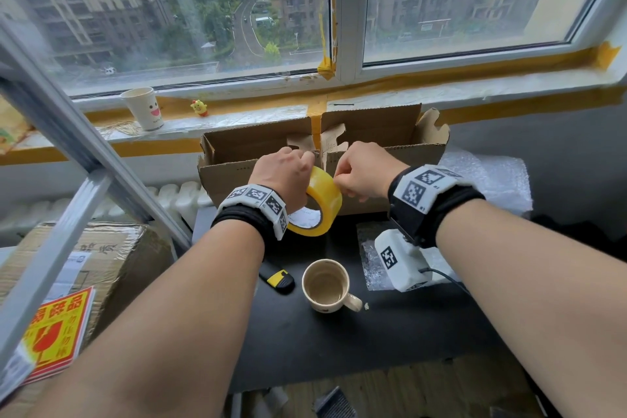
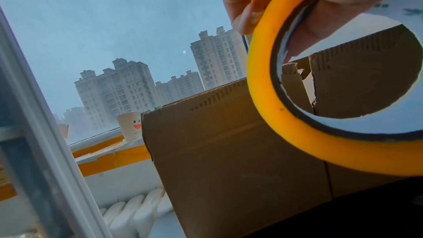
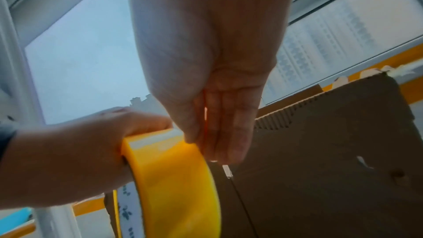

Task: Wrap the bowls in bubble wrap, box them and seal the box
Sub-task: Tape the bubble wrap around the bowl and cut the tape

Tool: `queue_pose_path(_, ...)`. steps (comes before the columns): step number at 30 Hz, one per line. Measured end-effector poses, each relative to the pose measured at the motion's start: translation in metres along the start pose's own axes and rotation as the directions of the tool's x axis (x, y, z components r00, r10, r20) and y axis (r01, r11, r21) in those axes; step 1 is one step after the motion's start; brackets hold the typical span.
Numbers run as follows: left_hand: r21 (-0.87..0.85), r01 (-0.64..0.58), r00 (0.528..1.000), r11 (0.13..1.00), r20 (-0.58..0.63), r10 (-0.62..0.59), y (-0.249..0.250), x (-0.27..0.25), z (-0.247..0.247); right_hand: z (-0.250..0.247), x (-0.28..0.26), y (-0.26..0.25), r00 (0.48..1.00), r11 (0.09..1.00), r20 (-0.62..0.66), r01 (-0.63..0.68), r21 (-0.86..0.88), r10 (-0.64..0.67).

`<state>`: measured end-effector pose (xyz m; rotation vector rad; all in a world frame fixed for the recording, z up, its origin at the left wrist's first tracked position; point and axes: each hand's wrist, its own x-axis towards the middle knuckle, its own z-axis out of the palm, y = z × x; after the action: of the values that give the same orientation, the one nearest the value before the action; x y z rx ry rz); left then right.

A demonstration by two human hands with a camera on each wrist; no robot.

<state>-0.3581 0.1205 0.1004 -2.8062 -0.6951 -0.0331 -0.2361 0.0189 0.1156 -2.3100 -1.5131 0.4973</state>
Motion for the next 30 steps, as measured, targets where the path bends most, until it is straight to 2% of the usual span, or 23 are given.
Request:
queue_pose_path(4, -0.020, 0.005, 1.000, 1.000, -0.021, -0.005, 0.004, 0.000, -0.001, 0.001, 0.005, -0.003, 0.998, 0.993, -0.070, -0.007, -0.118, -0.001)
queue_pose_path(14, -0.022, -0.041, 0.998, 0.999, -0.040, 0.040, 0.009, 0.004, 0.000, 0.002, 0.003, -0.003, 0.998, 0.958, -0.063, 0.001, -0.287, -0.020)
queue_pose_path(17, -0.023, -0.054, 0.998, 0.998, -0.033, 0.054, 0.008, 0.004, 0.001, 0.000, -0.001, -0.003, 0.997, 0.961, -0.063, 0.017, -0.276, -0.035)
queue_pose_path(22, -0.005, -0.049, 0.999, 0.999, 0.001, 0.049, 0.003, 0.002, 0.005, -0.009, -0.004, -0.006, 0.995, 0.986, 0.094, 0.045, -0.163, -0.030)
queue_pose_path(30, -0.005, -0.098, 0.995, 0.995, 0.003, 0.098, 0.007, 0.005, 0.007, -0.005, 0.000, 0.001, 0.996, 0.973, 0.056, 0.078, -0.219, -0.067)
